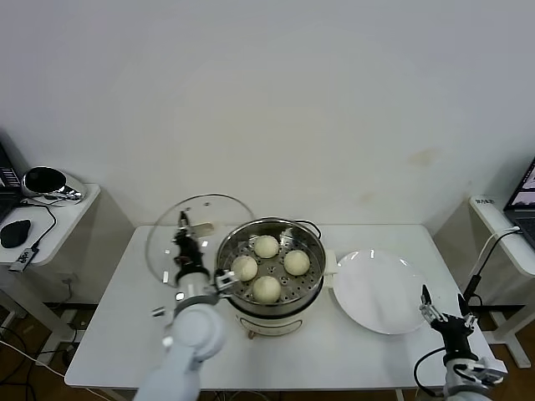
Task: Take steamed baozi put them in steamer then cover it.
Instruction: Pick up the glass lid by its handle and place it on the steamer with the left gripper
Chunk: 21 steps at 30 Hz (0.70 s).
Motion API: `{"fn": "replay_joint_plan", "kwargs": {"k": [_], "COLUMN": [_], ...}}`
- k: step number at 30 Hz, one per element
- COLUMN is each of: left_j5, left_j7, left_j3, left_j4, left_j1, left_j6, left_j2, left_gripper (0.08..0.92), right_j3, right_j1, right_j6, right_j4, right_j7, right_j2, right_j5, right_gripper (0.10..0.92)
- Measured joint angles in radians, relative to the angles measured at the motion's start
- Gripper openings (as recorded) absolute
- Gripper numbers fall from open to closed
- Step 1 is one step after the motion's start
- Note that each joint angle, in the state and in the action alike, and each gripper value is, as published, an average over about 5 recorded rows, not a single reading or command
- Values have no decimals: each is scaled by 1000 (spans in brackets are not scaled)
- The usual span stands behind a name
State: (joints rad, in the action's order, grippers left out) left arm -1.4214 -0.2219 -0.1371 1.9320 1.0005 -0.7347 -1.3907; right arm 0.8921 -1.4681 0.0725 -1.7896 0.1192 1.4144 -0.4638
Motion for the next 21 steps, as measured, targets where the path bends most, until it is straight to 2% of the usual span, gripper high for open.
{"fn": "replay_joint_plan", "kwargs": {"k": [6,12,21], "left_j5": [-7,13,-48], "left_j7": [-46,-57,-80], "left_j3": [124,228,281], "left_j4": [-35,-75,-134], "left_j1": [-62,-110,-133], "left_j6": [-2,-2,-2], "left_j2": [-70,-124,-154], "left_gripper": [148,148,148], "right_j3": [-3,-5,-6], "right_j1": [4,6,5], "right_j6": [6,9,11], "right_j4": [16,25,28], "right_j7": [2,2,3], "right_j2": [9,18,22], "right_j5": [15,27,35], "right_gripper": [823,823,823]}}
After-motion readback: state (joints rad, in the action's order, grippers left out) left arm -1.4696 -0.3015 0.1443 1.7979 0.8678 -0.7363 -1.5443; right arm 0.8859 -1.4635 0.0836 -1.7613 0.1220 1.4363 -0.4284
